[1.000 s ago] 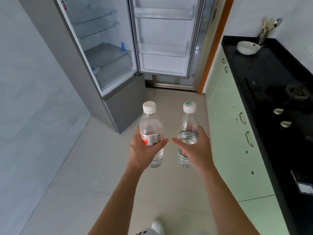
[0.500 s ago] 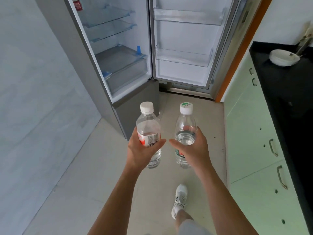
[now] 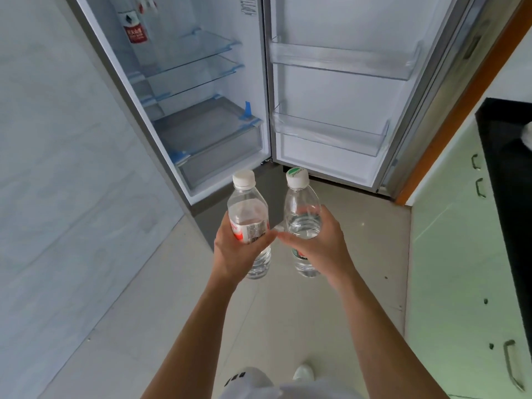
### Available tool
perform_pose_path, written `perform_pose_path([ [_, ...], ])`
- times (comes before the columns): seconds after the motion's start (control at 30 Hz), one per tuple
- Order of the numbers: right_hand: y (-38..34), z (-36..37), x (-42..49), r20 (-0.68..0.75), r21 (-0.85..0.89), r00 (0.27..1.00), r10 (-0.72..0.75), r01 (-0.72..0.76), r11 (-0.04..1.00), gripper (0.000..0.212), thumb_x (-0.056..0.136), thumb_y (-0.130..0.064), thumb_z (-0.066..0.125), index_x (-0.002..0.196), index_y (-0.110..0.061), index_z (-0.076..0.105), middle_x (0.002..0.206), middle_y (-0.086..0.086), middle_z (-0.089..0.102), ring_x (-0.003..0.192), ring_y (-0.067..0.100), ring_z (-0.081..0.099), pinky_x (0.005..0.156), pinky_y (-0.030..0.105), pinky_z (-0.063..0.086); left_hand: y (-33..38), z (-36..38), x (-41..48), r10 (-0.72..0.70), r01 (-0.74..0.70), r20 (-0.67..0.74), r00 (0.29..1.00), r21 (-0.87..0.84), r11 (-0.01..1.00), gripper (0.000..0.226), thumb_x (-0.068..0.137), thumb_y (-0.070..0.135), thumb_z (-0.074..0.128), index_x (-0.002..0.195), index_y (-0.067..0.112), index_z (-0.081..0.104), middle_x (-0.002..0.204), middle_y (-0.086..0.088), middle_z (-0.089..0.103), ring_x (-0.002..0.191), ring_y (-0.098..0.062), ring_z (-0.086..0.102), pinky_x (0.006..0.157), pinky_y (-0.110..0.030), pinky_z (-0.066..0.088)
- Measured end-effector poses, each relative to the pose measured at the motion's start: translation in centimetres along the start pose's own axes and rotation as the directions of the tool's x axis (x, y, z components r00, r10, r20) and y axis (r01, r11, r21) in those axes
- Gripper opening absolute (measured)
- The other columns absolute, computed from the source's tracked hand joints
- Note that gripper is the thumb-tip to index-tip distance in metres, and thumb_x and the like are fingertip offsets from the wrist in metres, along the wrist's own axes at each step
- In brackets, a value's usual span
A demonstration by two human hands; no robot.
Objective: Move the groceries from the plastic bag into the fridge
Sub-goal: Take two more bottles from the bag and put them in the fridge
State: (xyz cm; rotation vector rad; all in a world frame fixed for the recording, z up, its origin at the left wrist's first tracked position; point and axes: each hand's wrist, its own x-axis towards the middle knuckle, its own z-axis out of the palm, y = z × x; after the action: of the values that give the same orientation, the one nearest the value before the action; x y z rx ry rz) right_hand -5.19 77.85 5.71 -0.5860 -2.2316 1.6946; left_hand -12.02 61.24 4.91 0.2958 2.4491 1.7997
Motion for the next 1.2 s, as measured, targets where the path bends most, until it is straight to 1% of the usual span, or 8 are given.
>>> perform_pose_path([
  [0.2, 1.5, -0.2, 5.3, 0.07, -0.004, 0.998, 0.005, -0.004, 1.0, 0.059, 0.06, -0.041, 0.092, 0.108, -0.037, 0.058, 0.107, -0.012, 0.068, 0.097, 0.007, 0.067, 0.088, 0.036, 0.055, 0.0, 1.6, 3.8, -0.033, 0.035, -0.058, 0.998, 0.03, 0.999, 0.06, 0.065, 0.04, 0.09, 0.112, 0.02, 0.059, 0.094, 0.002, 0.072, 0.086, -0.015, 0.072, 0.081, -0.046, 0.061],
  [0.33, 1.4, 0.3, 8.5, 0.092, 0.0, 0.996, 0.011, -0.011, 1.0, 0.057, 0.063, -0.035, 0.092, 0.109, -0.036, 0.058, 0.104, -0.014, 0.068, 0.09, -0.001, 0.065, 0.081, 0.026, 0.053, -0.7, 1.9, 6.5, -0.051, 0.054, -0.081, 0.995, 0.032, 0.998, 0.062, 0.059, 0.049, 0.086, 0.109, 0.022, 0.06, 0.093, 0.003, 0.072, 0.086, -0.016, 0.072, 0.08, -0.046, 0.061],
  [0.53, 1.4, 2.1, 13.9, 0.133, -0.035, 0.991, 0.007, -0.002, 0.999, 0.053, 0.064, -0.034, 0.092, 0.106, -0.034, 0.059, 0.098, -0.011, 0.069, 0.083, -0.003, 0.065, 0.073, 0.018, 0.048, -1.4, 2.0, 12.1, -0.039, 0.043, -0.101, 0.994, 0.043, 0.998, 0.056, 0.067, 0.035, 0.09, 0.111, 0.018, 0.06, 0.093, 0.002, 0.072, 0.083, -0.012, 0.071, 0.076, -0.035, 0.06],
  [0.7, 0.1, 4.9, 20.4, 0.138, -0.059, 0.99, 0.01, -0.002, 0.998, 0.053, 0.064, -0.035, 0.092, 0.106, -0.033, 0.059, 0.099, -0.01, 0.07, 0.084, -0.002, 0.066, 0.069, 0.013, 0.047, -2.3, 0.6, 19.1, -0.05, 0.054, -0.101, 0.994, 0.037, 0.998, 0.06, 0.065, 0.045, 0.087, 0.113, 0.02, 0.061, 0.094, 0.004, 0.072, 0.085, -0.012, 0.071, 0.079, -0.038, 0.062],
  [0.8, -1.7, 6.9, 24.8, 0.133, -0.053, 0.991, 0.005, 0.002, 0.999, 0.053, 0.065, -0.033, 0.092, 0.107, -0.032, 0.06, 0.097, -0.009, 0.071, 0.082, -0.003, 0.067, 0.065, 0.007, 0.046, -2.2, -0.9, 24.1, -0.05, 0.054, -0.129, 0.99, 0.03, 0.998, 0.055, 0.067, 0.035, 0.089, 0.111, 0.02, 0.06, 0.091, 0.005, 0.072, 0.082, -0.009, 0.071, 0.079, -0.038, 0.061],
  [0.97, -4.9, 11.3, 32.3, 0.121, -0.048, 0.992, -0.022, 0.028, 0.998, 0.052, 0.066, -0.029, 0.091, 0.106, -0.031, 0.059, 0.096, -0.011, 0.069, 0.084, -0.001, 0.066, 0.073, 0.019, 0.047, -2.4, -3.7, 31.9, -0.034, 0.039, -0.156, 0.987, 0.025, 0.999, 0.058, 0.066, 0.038, 0.09, 0.112, 0.023, 0.058, 0.095, 0.007, 0.071, 0.088, -0.012, 0.07, 0.083, -0.04, 0.06],
  [1.13, -6.4, 15.2, 37.9, 0.101, -0.045, 0.994, -0.04, 0.045, 0.998, 0.055, 0.066, -0.03, 0.091, 0.11, -0.029, 0.059, 0.096, -0.011, 0.07, 0.086, 0.002, 0.068, 0.076, 0.021, 0.052, -2.4, -6.2, 37.4, -0.021, 0.022, -0.181, 0.983, 0.003, 1.0, 0.071, 0.059, 0.051, 0.087, 0.117, 0.022, 0.056, 0.102, 0.004, 0.07, 0.094, -0.017, 0.069, 0.086, -0.04, 0.059],
  [1.2, -6.9, 16.4, 39.2, 0.123, -0.043, 0.992, -0.038, 0.044, 0.998, 0.055, 0.067, -0.029, 0.091, 0.111, -0.027, 0.059, 0.096, -0.009, 0.07, 0.085, 0.0, 0.068, 0.072, 0.015, 0.052, -2.4, -6.8, 39.1, -0.022, 0.02, -0.19, 0.982, -0.014, 1.0, 0.07, 0.059, 0.05, 0.086, 0.117, 0.023, 0.057, 0.1, 0.004, 0.07, 0.093, -0.016, 0.069, 0.085, -0.041, 0.059],
])
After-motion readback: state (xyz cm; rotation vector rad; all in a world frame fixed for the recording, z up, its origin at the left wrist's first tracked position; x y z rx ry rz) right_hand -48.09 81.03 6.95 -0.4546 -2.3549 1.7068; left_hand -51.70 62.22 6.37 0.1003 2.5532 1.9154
